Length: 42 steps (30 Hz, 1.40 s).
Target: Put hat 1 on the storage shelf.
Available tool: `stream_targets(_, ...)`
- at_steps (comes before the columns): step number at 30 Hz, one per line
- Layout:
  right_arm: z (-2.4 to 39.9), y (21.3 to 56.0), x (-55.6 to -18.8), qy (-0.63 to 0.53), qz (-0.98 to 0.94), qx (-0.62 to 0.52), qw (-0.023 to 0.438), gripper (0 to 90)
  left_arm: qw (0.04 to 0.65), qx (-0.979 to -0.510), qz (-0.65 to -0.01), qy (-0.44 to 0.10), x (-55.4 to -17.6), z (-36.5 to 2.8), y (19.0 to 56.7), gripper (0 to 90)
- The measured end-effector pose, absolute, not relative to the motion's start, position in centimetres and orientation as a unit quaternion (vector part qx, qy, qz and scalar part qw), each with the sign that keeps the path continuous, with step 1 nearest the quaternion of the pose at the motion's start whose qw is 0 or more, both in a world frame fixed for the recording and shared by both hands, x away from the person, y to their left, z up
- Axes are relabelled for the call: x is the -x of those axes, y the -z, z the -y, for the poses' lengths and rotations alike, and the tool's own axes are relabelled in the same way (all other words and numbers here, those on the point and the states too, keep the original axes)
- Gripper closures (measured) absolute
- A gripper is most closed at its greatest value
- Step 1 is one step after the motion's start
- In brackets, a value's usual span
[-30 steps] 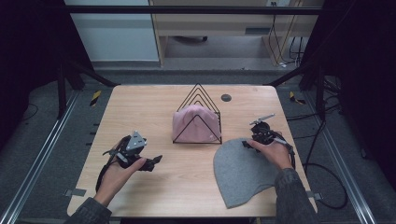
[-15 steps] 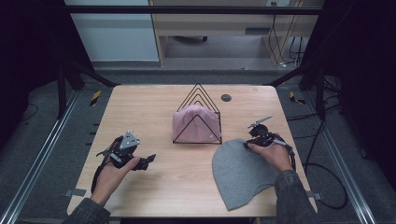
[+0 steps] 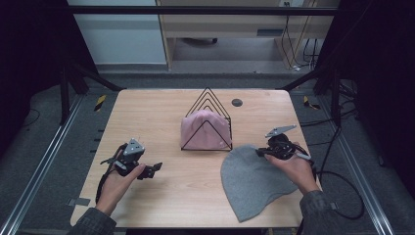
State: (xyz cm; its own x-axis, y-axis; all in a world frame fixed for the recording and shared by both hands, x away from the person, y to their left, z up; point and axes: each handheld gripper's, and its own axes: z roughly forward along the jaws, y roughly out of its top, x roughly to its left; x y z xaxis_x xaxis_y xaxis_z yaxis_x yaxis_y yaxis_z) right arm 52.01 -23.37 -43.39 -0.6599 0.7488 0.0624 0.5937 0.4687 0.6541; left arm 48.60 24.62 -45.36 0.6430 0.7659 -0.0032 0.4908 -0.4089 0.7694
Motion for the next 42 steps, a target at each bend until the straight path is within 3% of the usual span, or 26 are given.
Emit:
stream_targets(15,21.0,37.2,-46.9,-0.393,-0.848,-0.318,0.159,86.3,0.451,-0.813,-0.346,-0.123,-48.1,-22.7,45.3,9.4)
stream_targets(32,14.9,31.7,-46.3,-0.438,-0.843,-0.257,0.178,86.4,0.477,-0.808,-0.331,-0.101,-47.5,-22.8,44.8,9.7)
stream_targets(42,13.6,29.1,-44.9,-0.460,-0.827,-0.263,0.188,86.5,0.505,-0.803,-0.306,-0.084,-46.9,-22.6,44.2,10.3)
